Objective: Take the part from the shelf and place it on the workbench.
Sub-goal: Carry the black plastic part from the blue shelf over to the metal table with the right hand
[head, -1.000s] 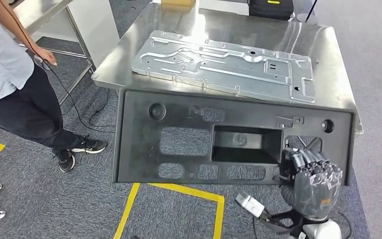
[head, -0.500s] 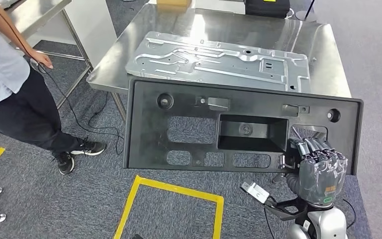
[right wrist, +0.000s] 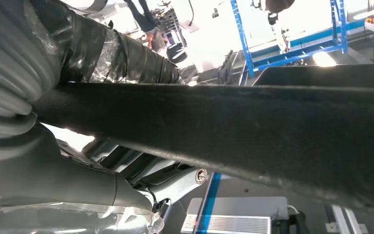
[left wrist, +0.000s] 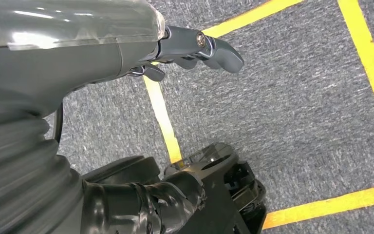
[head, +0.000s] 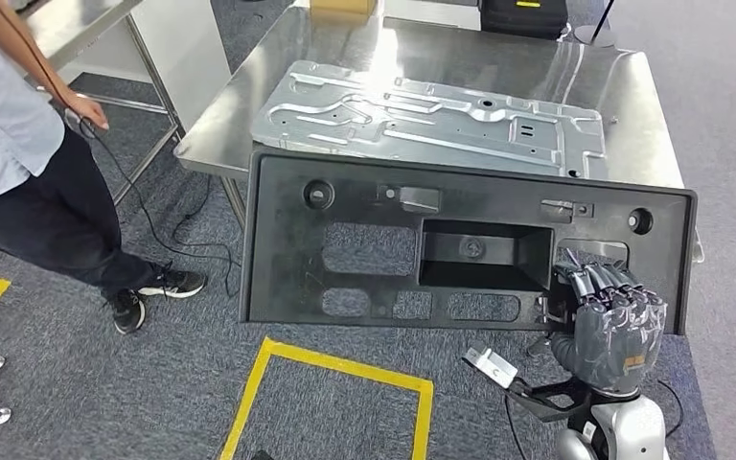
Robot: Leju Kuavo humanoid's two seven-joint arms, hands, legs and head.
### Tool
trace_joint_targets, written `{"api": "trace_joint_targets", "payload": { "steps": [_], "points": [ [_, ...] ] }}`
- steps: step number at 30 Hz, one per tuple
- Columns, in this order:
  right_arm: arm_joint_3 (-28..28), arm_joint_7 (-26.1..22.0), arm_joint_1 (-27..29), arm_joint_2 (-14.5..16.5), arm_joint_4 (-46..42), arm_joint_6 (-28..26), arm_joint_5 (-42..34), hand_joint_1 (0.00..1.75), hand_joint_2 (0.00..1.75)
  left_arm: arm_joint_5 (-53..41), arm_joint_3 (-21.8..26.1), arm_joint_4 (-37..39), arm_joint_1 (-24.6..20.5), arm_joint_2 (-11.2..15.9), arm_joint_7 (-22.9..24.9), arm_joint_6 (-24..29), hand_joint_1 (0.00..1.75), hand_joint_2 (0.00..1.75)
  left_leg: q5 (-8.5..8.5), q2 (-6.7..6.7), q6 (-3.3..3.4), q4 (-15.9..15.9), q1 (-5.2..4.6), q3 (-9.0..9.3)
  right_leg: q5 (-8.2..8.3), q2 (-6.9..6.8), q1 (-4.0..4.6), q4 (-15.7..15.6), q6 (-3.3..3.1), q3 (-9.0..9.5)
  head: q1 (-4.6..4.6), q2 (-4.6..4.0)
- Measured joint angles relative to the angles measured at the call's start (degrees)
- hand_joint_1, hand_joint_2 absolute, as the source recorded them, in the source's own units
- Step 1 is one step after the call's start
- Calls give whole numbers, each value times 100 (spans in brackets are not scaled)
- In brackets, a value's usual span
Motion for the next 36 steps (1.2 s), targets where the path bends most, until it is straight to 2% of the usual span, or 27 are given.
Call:
{"api": "trace_joint_targets", "payload": {
  "steps": [3, 5, 6, 8, 9, 10, 11, 13, 15, 18, 20, 21, 23, 24, 25, 26, 27, 29, 31, 34, 36],
  "points": [
    [2, 1, 2, 0, 3, -1, 0, 175, 175, 0, 0, 0, -1, 1, 0, 0, 0, 175, -18, 0, -97, 3, -4, -12, -10, 18, 16, -61, -94, 9, -5, 0],
    [2, 2, -4, -1, 2, -2, 2, 175, 175, 0, 0, 0, -4, 1, -1, 0, 0, 175, -160, 6, -156, 196, 12, -90, 3, 11, 0, -89, -177, 27, -7, 0],
    [4, 2, -5, -2, 2, -2, 2, 175, 175, 1, 0, 0, -5, 1, -1, 0, 0, 175, -326, 8, -177, 482, 19, -222, 5, 2, -1, -98, -209, 35, -8, 0],
    [8, 6, -3, -2, 3, -2, 2, 175, 175, 3, 0, 0, 0, 1, -1, 0, 0, 175, -684, 10, -205, 1262, 21, -596, -2, -9, 17, -98, -248, 34, -8, 0],
    [11, 8, 3, -2, 4, -2, 2, 175, 175, 4, 0, 0, 7, 1, -1, 0, 0, 175, -774, 10, -210, 1568, 21, -752, -5, -10, 27, -97, -253, 35, -7, 0],
    [14, 11, 12, -2, 5, -3, 2, 175, 175, 5, 0, 0, 14, 1, -1, 0, 0, 175, -736, 10, -205, 1656, 20, -806, -8, -8, 37, -96, -256, 41, -7, 0],
    [18, 14, 21, -2, 7, -4, 2, 175, 175, 6, 0, 0, 19, 1, -1, 0, 0, 175, -592, 10, -189, 1528, 19, -755, -12, -6, 46, -95, -259, 52, -8, 0],
    [22, 17, 33, -2, 7, -5, 2, 175, 175, 7, 0, 0, 21, 2, -1, 0, 0, 175, -168, 10, -122, 768, 8, -409, -28, 2, 57, -93, -249, 85, -8, 0],
    [22, 19, 35, -2, 7, -4, 4, 175, 175, 7, 0, 0, 14, 5, -5, 0, 0, 175, 35, 8, -60, 149, -20, -118, -45, 8, 78, -82, -211, 94, -6, 0],
    [27, 18, 28, -3, 8, 8, 19, 175, 175, 5, 0, 0, 12, 6, -12, -3, 0, 175, 43, 6, -8, 7, -29, -62, -42, 10, 86, -92, -133, 87, -7, 0],
    [39, 22, 8, -6, 9, 18, 23, 175, 175, 4, 0, 0, 9, 4, -13, -5, 0, 175, 84, 13, 55, -67, 3, -24, -144, 7, 77, 27, -80, 45, 0, 0],
    [46, 26, -5, -10, 11, 20, 23, 175, 175, 4, 0, 0, 4, 2, -12, -8, 0, 175, 101, 18, 86, -99, 19, -8, -281, 5, 68, 247, -53, -53, 4, 0],
    [63, 34, -17, -16, 31, 22, 22, 175, 175, 5, 0, 0, 4, 0, -10, -15, 0, 175, 106, 24, 116, -106, 13, -7, -616, 3, 41, 939, -2, -384, 10, 0],
    [71, 38, -15, -18, 48, 22, 22, 175, 175, 5, 0, 0, 10, -1, -9, -17, 0, 175, 104, 24, 115, -101, 13, -10, -711, 2, 30, 1243, 20, -540, 10, 0],
    [78, 40, -11, -19, 65, 22, 21, 175, 175, 7, 0, 0, 17, -1, -8, -17, 0, 175, 100, 23, 113, -95, 12, -11, -701, 2, 19, 1379, 38, -618, 10, 0],
    [83, 44, -9, -21, 79, 21, 22, 175, 175, 8, 0, 0, 21, -1, -6, -17, 0, 175, 92, 21, 108, -83, 12, -11, -585, 1, 7, 1301, 48, -592, 10, 0],
    [86, 46, -9, -23, 87, 19, 22, 175, 175, 8, 0, 0, 22, -1, -5, -17, 0, 175, 81, 17, 98, -67, 14, -9, -407, -1, -5, 1059, 53, -482, 10, 0],
    [91, 52, -10, -26, 94, 15, 22, 175, 175, 8, 0, 0, 20, -5, -7, -16, 0, 175, 47, 9, 59, -25, 13, -10, -105, -6, -8, 338, 38, -139, 11, 0],
    [97, 57, -6, -27, 98, 12, 21, 175, 175, 5, 0, 0, 18, -7, -10, -14, 0, 175, 21, 4, -4, 6, 2, -26, -24, 3, 22, -42, -7, 30, 9, 0],
    [105, 70, 4, -28, 100, 7, 21, 175, 175, 2, 0, 0, 16, -8, -15, -11, 0, 175, 7, 6, -102, 14, 4, -38, -10, 20, 38, -69, -100, 19, 4, 0],
    [107, 72, 3, -28, 99, 5, 21, 175, 175, 2, 0, 0, 12, -8, -17, -9, 0, 175, -158, 8, -157, 242, 17, -134, 8, 13, 16, -94, -178, 30, 3, 0]
  ]
}}
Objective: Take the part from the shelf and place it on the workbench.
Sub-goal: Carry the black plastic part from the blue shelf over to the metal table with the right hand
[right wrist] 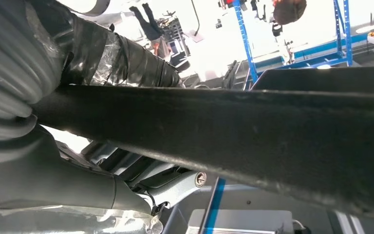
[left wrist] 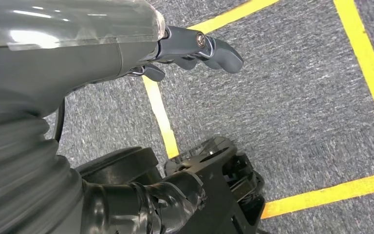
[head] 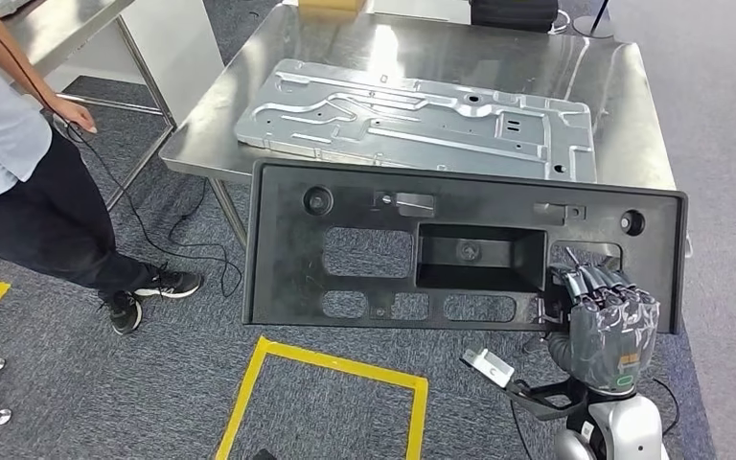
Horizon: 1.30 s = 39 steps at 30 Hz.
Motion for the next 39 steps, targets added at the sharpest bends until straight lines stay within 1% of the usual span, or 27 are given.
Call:
{"api": "trace_joint_targets", "payload": {
  "steps": [3, 4, 5, 6, 8, 9, 10, 13, 15, 16, 18, 19, 20, 21, 22, 23, 24, 25, 26, 27, 30, 32, 34, 35, 36, 37, 39],
  "points": [
    [5, 0, 6, 0, 1, -1, 0, 175, 175, 0, 0, 0, 6, 0, -1, 1, 0, 175, -511, 2, -47, 1031, 6, -481, 1, -18, 8, -6, -58, -2, -4, 0],
    [8, 0, 13, 0, 1, -1, 0, 175, 175, 0, 0, 0, 12, 0, -1, 1, 0, 175, -584, 2, -49, 1295, 6, -610, 0, -19, 15, -5, -60, -2, -4, 0],
    [9, 1, 20, 0, 2, -2, 0, 175, 175, -1, 0, 0, 16, 0, -1, 1, 0, 175, -548, 2, -43, 1366, 6, -651, -1, -18, 22, -4, -61, 0, -4, 0],
    [10, 1, 27, 0, 2, -2, 0, 175, 175, -1, 0, 0, 18, 0, -1, 1, 0, 175, -405, 2, -25, 1213, 4, -584, -2, -15, 29, -4, -60, 6, -4, 0],
    [11, 7, 33, 0, 2, -4, 0, 175, 175, -3, 0, 0, 16, 3, -1, 1, 0, 175, -14, 1, 42, 463, -11, -232, -7, -8, 37, -3, -52, 23, -3, 0],
    [11, 10, 33, -1, 2, -4, -1, 175, 175, -3, 0, 0, 13, 7, -2, 1, 0, 175, 117, 1, 75, 103, -28, -61, -11, -5, 47, 3, -37, 23, -2, 0],
    [11, 14, 35, -1, 2, -5, -2, 175, 175, -5, 0, 0, 10, 10, -3, 2, 0, 175, 177, 0, 99, -125, -45, 43, -11, -4, 51, 6, -17, 16, -1, 0],
    [11, 17, 40, -2, 1, -5, -3, 175, 175, -13, 0, 0, 16, 13, -8, 3, 0, 175, 195, -2, 150, -256, -71, 86, 2, -3, 47, -10, 74, 4, -1, 0],
    [11, 17, 39, -3, 0, -5, -11, 175, 175, -13, 0, 0, 14, 12, -8, 5, 0, 175, 238, 3, 217, -324, -46, 116, -90, -5, 40, 95, 125, -33, 3, 0],
    [11, 17, 39, -4, 0, -5, -16, 175, 175, -13, 0, 0, 9, 11, -8, 6, 0, 175, 257, 8, 251, -357, -30, 130, -222, -7, 38, 295, 144, -120, 5, 0],
    [11, 17, 47, -9, 4, -5, -27, 175, 175, -15, 0, 0, 6, 10, -8, 7, 0, 175, 263, 15, 283, -368, -33, 132, -580, -10, 28, 965, 171, -433, 7, 0],
    [12, 17, 55, -11, 11, -5, -31, 175, 175, -15, 0, 0, 9, 10, -8, 7, 0, 175, 261, 16, 288, -364, -35, 130, -706, -11, 25, 1297, 185, -594, 6, 0],
    [13, 17, 62, -12, 21, -5, -34, 175, 175, -16, 0, 0, 12, 10, -8, 9, 0, 175, 258, 16, 288, -359, -37, 129, -729, -11, 20, 1483, 197, -686, 5, 0],
    [13, 17, 65, -13, 31, -5, -35, 175, 175, -15, 0, 0, 12, 10, -7, 12, 0, 175, 252, 14, 286, -350, -37, 128, -642, -12, 14, 1465, 203, -680, 5, 0],
    [14, 17, 65, -13, 39, -5, -35, 175, 175, -14, 0, 0, 12, 10, -6, 16, 0, 175, 241, 11, 280, -335, -37, 131, -465, -14, 6, 1234, 203, -566, 4, 0],
    [14, 17, 63, -13, 43, -5, -35, 175, 175, -12, 0, 0, 11, 10, -5, 20, 0, 175, 225, 7, 268, -313, -37, 133, -256, -17, -1, 858, 195, -378, 5, 0],
    [14, 17, 60, -13, 44, -5, -35, 175, 175, -10, 0, 0, 9, 9, -3, 23, 0, 175, 204, 3, 248, -284, -49, 127, -116, -18, 6, 492, 179, -197, 5, 0],
    [14, 16, 58, -13, 45, -5, -36, 175, 175, -9, 0, 0, 8, 9, -2, 25, 0, 175, 188, 0, 223, -257, -60, 116, -37, -18, 14, 222, 159, -70, 3, 0],
    [14, 16, 58, -13, 46, -5, -37, 175, 175, -7, 0, 0, 9, 9, -1, 26, 0, 175, 176, -1, 196, -238, -71, 103, -21, -15, 26, 76, 140, -8, 2, 0],
    [14, 15, 60, -13, 47, -5, -37, 175, 175, -6, 0, 0, 9, 9, 1, 28, 0, 175, 172, -1, 169, -231, -78, 94, -45, -8, 42, 46, 121, -4, 0, 0],
    [14, 15, 64, -14, 46, -7, -37, 175, 175, -4, 0, 0, 5, 9, 2, 33, 0, 175, 95, 0, 84, -155, -67, 69, -24, -3, 7, 3, 39, 9, -3, 0],
    [14, 15, 63, -15, 46, -7, -37, 175, 175, -3, 0, 0, 4, 9, 3, 39, 0, 175, -197, 2, 31, 324, -49, -141, -14, -18, -16, -26, -14, 34, -9, 0],
    [14, 15, 66, -15, 47, -7, -37, 175, 175, 0, 0, 0, 10, 9, 22, 79, 0, 175, -534, 4, -6, 1074, -34, -497, -19, -26, -14, -26, -37, 36, -15, 0],
    [14, 15, 70, -15, 48, -7, -37, 175, 175, 2, 0, 0, 15, 9, 34, 102, 0, 175, -584, 4, -17, 1312, -26, -617, -21, -27, -13, -25, -40, 38, -15, 0],
    [14, 15, 74, -15, 48, -7, -37, 175, 175, 4, 0, 0, 18, 9, 45, 125, 0, 175, -525, 5, -22, 1351, -19, -645, -24, -26, -13, -23, -42, 43, -15, 0],
    [14, 14, 78, -15, 48, -7, -37, 175, 175, 9, 0, 0, 20, 10, 49, 133, 0, 175, -359, 5, -20, 1159, -13, -560, -29, -23, -15, -22, -38, 54, -15, 0],
    [17, 11, 80, -15, 48, -7, -37, 175, 175, 25, 0, 0, 18, 14, 47, 138, 0, 175, 30, 5, 4, 405, -10, -202, -47, -16, -12, -18, -14, 83, -15, 0]
  ]
}}
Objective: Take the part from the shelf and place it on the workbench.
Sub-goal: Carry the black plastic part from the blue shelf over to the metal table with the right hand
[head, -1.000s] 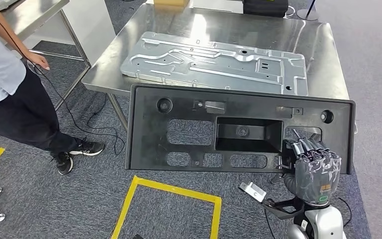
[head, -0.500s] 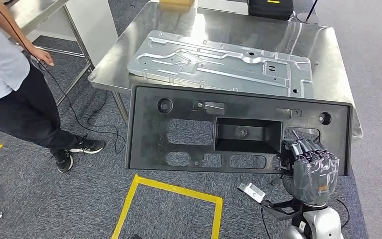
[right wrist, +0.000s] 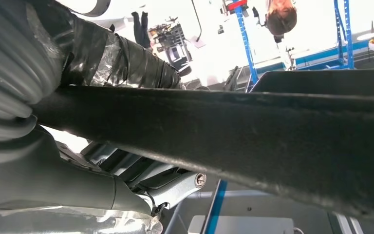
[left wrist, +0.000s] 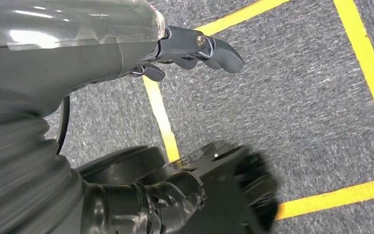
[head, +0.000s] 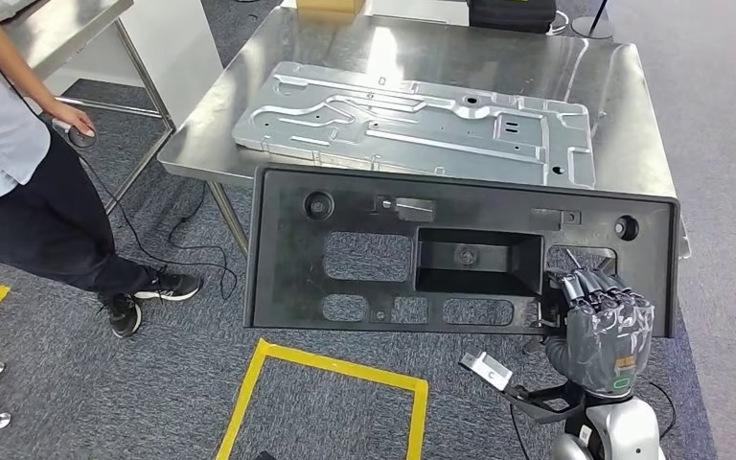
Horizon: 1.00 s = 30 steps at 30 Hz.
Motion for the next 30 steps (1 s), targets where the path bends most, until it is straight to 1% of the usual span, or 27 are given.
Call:
{"api": "trace_joint_targets", "payload": {
  "steps": [1, 2, 4, 5, 6, 7, 8, 10, 11, 12, 13, 14, 15, 16, 17, 18, 19, 20, 21, 22, 23, 25, 26, 27, 28, 29, 30],
  "points": [
    [5, -2, 0, 1, 0, 0, 1, 175, 175, 11, 0, 0, -1, 3, -5, 1, 0, 175, 116, -4, 19, -335, -7, 158, -10, 3, 9, 8, 23, 4, 1, 0],
    [13, -3, 0, 1, 0, -1, 2, 175, 175, 22, 0, 0, 0, 4, -12, 3, 0, 175, 160, -7, 38, -531, -17, 246, -13, 5, 21, 13, 50, 1, 2, 0],
    [29, -9, 2, 2, 0, -2, 9, 175, 175, 41, 0, 0, 12, 7, -24, 23, 0, 175, 156, -14, 88, -628, -37, 275, -5, 6, 28, 8, 112, -9, 4, 0],
    [37, -13, 7, 2, -1, -2, 14, 175, 175, 51, 0, 0, 20, 9, -19, 52, 0, 175, 173, -12, 127, -648, -30, 281, -10, 5, 18, 8, 144, -10, 4, 0],
    [43, -17, 13, 3, -2, -3, 17, 175, 175, 61, 0, 0, 24, 10, -6, 94, 0, 175, 189, -10, 169, -675, -23, 293, -52, 2, 8, 51, 170, -23, 5, 0],
    [48, -20, 18, 3, -3, -3, 19, 175, 175, 69, 0, 0, 22, 12, 20, 146, 0, 175, 206, -7, 213, -703, -14, 305, -148, 0, 0, 182, 192, -78, 5, 0],
    [51, -20, 26, 4, -4, -4, 18, 175, 175, 77, 0, 0, 17, 12, 57, 202, 0, 175, 218, -3, 245, -723, -7, 314, -302, -2, -6, 432, 207, -190, 7, 0],
    [54, -20, 52, 4, -4, -4, 17, 175, 175, 79, 0, 0, 13, 10, 136, 289, 0, 175, 217, 1, 276, -721, -19, 307, -649, -2, -8, 1161, 231, -541, 7, 0],
    [56, -20, 72, 4, -3, -4, 18, 175, 175, 79, 0, 0, 16, 10, 170, 319, 0, 175, 214, 2, 282, -715, -25, 304, -735, -2, -8, 1454, 240, -688, 7, 0],
    [58, -20, 90, 4, -2, -4, 19, 175, 175, 79, 0, 0, 18, 10, 193, 344, 0, 175, 208, 1, 284, -707, -29, 302, -715, -3, -8, 1569, 241, -751, 6, 0],
    [59, -20, 101, 4, -1, -4, 19, 175, 175, 76, 0, 0, 17, 10, 207, 360, 0, 175, 201, -1, 284, -697, -32, 304, -585, -3, -8, 1456, 234, -702, 6, 0],
    [60, -20, 106, 4, -1, -4, 20, 175, 175, 71, 0, 0, 16, 9, 215, 371, 0, 175, 192, -5, 277, -686, -34, 312, -381, -3, -7, 1136, 218, -547, 6, 0],
    [60, -20, 106, 4, -2, -4, 20, 175, 175, 66, 0, 0, 14, 6, 220, 375, 0, 175, 182, -8, 265, -677, -35, 319, -199, -4, -2, 730, 192, -352, 7, 0],
    [60, -20, 106, 4, -3, -4, 20, 175, 175, 62, 0, 0, 11, 3, 225, 376, 0, 175, 170, -11, 247, -663, -47, 318, -67, -5, 15, 369, 164, -181, 7, 0],
    [60, -20, 106, 4, -6, -4, 21, 175, 175, 61, 0, 0, 9, 0, 233, 377, 0, 175, 164, -10, 224, -654, -54, 312, -2, -3, 33, 130, 140, -73, 5, 0],
    [60, -17, 108, 4, -9, -4, 21, 175, 175, 62, 0, 0, 9, -3, 241, 379, 0, 175, 160, -9, 199, -650, -59, 304, -1, 1, 53, 29, 121, -35, 5, 0],
    [60, -16, 111, 4, -11, -4, 22, 175, 175, 63, 0, 0, 9, -4, 248, 380, 0, 175, 162, -8, 170, -651, -61, 298, 0, 8, 72, 16, 104, -38, 4, 0],
    [60, -14, 113, 4, -14, -4, 23, 175, 175, 68, 0, 0, 9, -5, 251, 383, 0, 175, 160, -7, 138, -657, -59, 299, 10, 15, 61, 2, 81, -34, 4, 0],
    [60, -13, 114, 4, -14, -4, 25, 175, 175, 73, 0, 0, 8, -7, 251, 385, 0, 175, 133, -7, 106, -633, -54, 296, 22, 16, 48, -22, 53, -20, 5, 0],
    [60, -13, 112, 4, -15, -4, 26, 175, 175, 78, 0, 0, 6, -8, 250, 389, 0, 175, 54, -6, 75, -533, -51, 258, 36, 11, 31, -47, 19, -5, -2, 0],
    [60, -13, 111, 8, -15, -4, 26, 175, 175, 82, 0, 0, 5, -9, 250, 391, 0, 175, -81, -6, 47, -327, -46, 170, 47, 3, 12, -70, -11, 10, -7, 0],
    [61, -12, 111, 15, -15, -4, 23, 175, 175, 83, 0, 0, 10, -10, 250, 393, 0, 175, -441, -3, 3, 363, -22, -146, 48, -11, 11, -71, -42, 9, -17, 0],
    [62, -12, 114, 19, -14, -4, 21, 175, 175, 84, 0, 0, 17, -9, 250, 393, 0, 175, -559, -3, -16, 692, -10, -302, 46, -13, 11, -65, -47, 4, -16, 0],
    [63, -11, 118, 20, -14, -4, 20, 175, 175, 84, 0, 0, 24, -9, 251, 393, 0, 175, -582, -3, -32, 876, 0, -391, 43, -13, 11, -57, -47, 2, -16, 0],
    [64, -11, 121, 21, -13, -4, 20, 175, 175, 85, 0, 0, 29, -8, 251, 393, 0, 175, -494, -2, -40, 850, 9, -382, 37, -11, 9, -45, -45, 0, -16, 0],
    [64, -11, 123, 21, -13, -4, 19, 175, 175, 86, 0, 0, 30, -8, 251, 394, 0, 175, -314, -1, -41, 604, 16, -266, 27, -8, 4, -31, -38, 3, -17, 0],
    [65, -11, 124, 21, -13, -4, 19, 175, 175, 87, 0, 0, 28, -8, 251, 395, 0, 175, -107, 0, -34, 222, 21, -85, 13, -5, 0, -15, -25, 6, -16, 0]
  ]
}}
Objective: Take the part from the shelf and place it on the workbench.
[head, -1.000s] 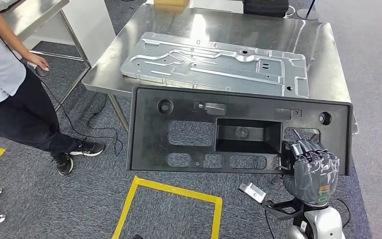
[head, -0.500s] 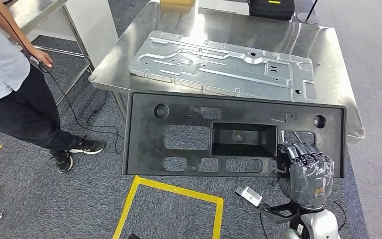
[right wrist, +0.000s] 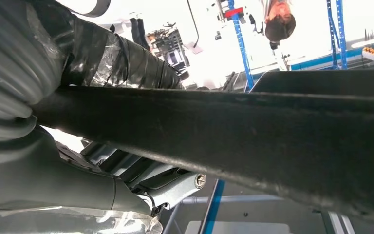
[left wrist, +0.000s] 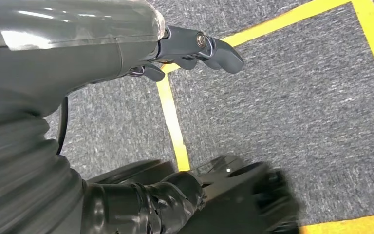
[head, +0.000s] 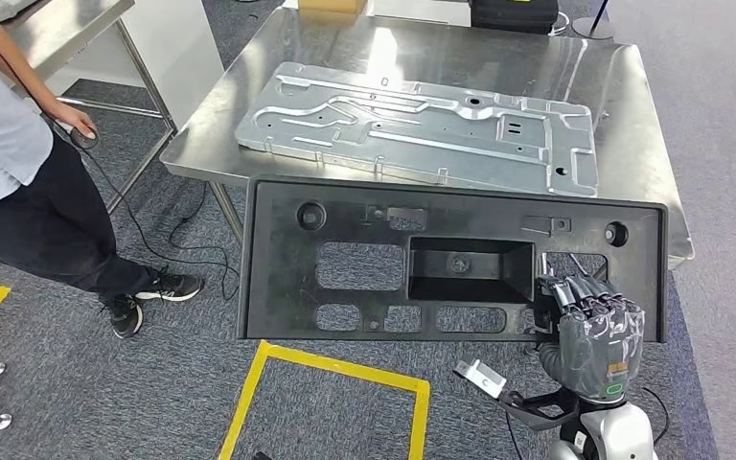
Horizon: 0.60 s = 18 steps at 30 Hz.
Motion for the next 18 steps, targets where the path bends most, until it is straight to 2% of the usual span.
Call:
{"api": "trace_joint_targets", "payload": {
  "steps": [2, 3, 5, 7, 8, 9, 11, 12, 13, 14, 16, 18],
  "points": [
    [-1, 0, -1, 0, -1, 0, -2, 175, 175, 4, 0, 0, -13, 0, -1, 3, 0, 175, 221, -4, 36, -639, -16, 302, -22, 4, 13, 32, 48, -10, 1, 0],
    [0, -1, -1, 0, -2, 0, -7, 175, 175, 6, 0, 0, -17, 0, -2, 4, 0, 175, 241, -8, 61, -785, -28, 364, -23, 5, 24, 40, 77, -20, 3, 0],
    [2, -2, -2, 0, -2, 0, -33, 175, 175, 8, 0, 0, -16, 0, -2, 7, 0, 175, 241, -14, 125, -831, -43, 368, -7, 7, 32, 26, 138, -26, 5, 0],
    [5, -3, -7, 0, -2, 0, -82, 175, 175, 8, 0, 0, -14, 0, -2, 8, 0, 175, 277, -10, 205, -886, -28, 389, -63, 5, 13, 82, 191, -43, 8, 0],
    [5, -3, -13, 0, -2, 0, -103, 175, 175, 8, 0, 0, -18, 0, -2, 9, 0, 175, 297, -5, 244, -916, -16, 398, -179, 4, 5, 247, 212, -115, 9, 0],
    [6, -4, -14, 0, -2, 0, -119, 175, 175, 8, 0, 0, -21, -1, -3, 10, 0, 175, 307, 0, 271, -931, -13, 403, -354, 2, -3, 540, 228, -250, 10, 0],
    [9, -7, -8, 0, 2, 0, -137, 175, 175, 8, 0, 0, -19, -4, -3, 13, 0, 175, 306, 6, 298, -927, -24, 392, -703, 2, -4, 1296, 255, -613, 10, 0],
    [10, -10, 0, 0, 5, 0, -151, 175, 175, 9, 0, 0, -15, -6, -3, 13, 0, 175, 303, 7, 302, -920, -29, 388, -758, 1, -5, 1542, 262, -733, 10, 0],
    [12, -14, 4, 0, 9, 0, -169, 175, 175, 10, 0, 0, -11, -7, -2, 14, 0, 175, 298, 6, 304, -913, -32, 388, -698, 1, -5, 1577, 262, -752, 10, 0],
    [13, -18, 4, 0, 12, 0, -191, 175, 175, 10, 0, 0, -10, -8, -2, 14, 0, 175, 294, 2, 301, -907, -34, 394, -539, 1, -5, 1388, 252, -660, 10, 0],
    [14, -34, -2, 0, 14, 0, -232, 175, 175, 11, 0, 0, -11, -12, -2, 15, 0, 175, 276, -7, 280, -895, -42, 412, -161, 1, 6, 625, 210, -278, 10, 0],
    [16, -54, -8, 0, 14, 1, -278, 175, 175, 13, 0, 0, -11, -14, -2, 19, 0, 175, 265, -11, 237, -881, -62, 407, -9, 7, 34, 98, 167, -37, 9, 0]
  ]
}}
